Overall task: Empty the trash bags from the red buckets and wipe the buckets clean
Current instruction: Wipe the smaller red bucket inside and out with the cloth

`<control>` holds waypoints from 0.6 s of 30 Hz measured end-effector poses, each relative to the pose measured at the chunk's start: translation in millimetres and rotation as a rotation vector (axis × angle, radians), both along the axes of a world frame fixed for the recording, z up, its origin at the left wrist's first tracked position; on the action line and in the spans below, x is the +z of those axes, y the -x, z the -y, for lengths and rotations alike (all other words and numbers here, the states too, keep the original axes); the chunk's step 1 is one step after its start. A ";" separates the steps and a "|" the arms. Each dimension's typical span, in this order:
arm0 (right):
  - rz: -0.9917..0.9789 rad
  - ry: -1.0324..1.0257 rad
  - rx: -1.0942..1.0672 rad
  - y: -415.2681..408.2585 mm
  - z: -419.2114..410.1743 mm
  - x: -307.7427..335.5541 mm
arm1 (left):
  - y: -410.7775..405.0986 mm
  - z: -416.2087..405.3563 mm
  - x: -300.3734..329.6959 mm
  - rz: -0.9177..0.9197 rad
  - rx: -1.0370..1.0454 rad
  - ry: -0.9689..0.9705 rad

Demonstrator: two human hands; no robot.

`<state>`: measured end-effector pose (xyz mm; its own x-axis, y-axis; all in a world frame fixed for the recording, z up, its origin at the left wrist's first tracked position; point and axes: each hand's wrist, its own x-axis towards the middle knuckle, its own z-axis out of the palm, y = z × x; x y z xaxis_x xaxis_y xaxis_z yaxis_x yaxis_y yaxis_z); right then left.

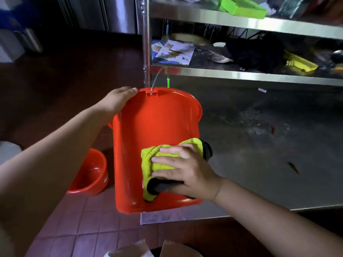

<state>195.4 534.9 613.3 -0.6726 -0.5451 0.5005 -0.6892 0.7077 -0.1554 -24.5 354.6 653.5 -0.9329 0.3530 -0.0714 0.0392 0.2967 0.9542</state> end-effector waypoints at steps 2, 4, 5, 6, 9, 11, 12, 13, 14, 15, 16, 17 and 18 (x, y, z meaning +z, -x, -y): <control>-0.004 0.028 -0.035 25.3 2.4 8.3 | 2.1 7.2 0.7 0.018 -0.022 -0.012; -0.009 0.062 -0.114 55.3 -1.4 18.2 | 3.6 10.3 1.5 0.045 -0.030 -0.044; 0.000 0.080 -0.165 70.8 -5.3 23.7 | 4.1 10.7 2.0 0.065 -0.041 -0.068; 0.018 0.100 -0.222 85.5 -9.7 29.5 | 5.6 11.0 1.8 0.086 -0.056 -0.088; 0.087 0.155 -0.357 116.4 -19.6 42.4 | 8.0 14.5 -2.0 0.135 -0.076 -0.103; 0.121 0.190 -0.369 122.3 -15.6 43.0 | 8.7 18.0 -7.1 0.133 -0.048 -0.117; 0.134 0.204 -0.369 120.8 -10.6 42.4 | 8.6 19.4 -10.1 0.112 -0.035 -0.111; 0.137 0.204 -0.375 116.9 -4.5 41.5 | 8.1 20.2 -12.6 0.082 -0.023 -0.095; 0.132 0.188 -0.388 111.3 1.9 40.2 | 8.0 20.4 -14.7 0.052 -0.009 -0.079; 0.127 0.163 -0.407 103.1 7.5 38.3 | 7.5 20.0 -16.3 0.037 0.003 -0.075; 0.126 0.142 -0.418 93.0 12.0 36.1 | 6.9 19.6 -17.7 0.029 0.010 -0.077; 0.127 0.129 -0.415 80.9 14.9 33.2 | 6.3 19.3 -19.0 0.027 0.011 -0.083; 0.129 0.123 -0.399 67.3 17.7 29.9 | 6.3 20.0 -19.9 0.029 0.010 -0.092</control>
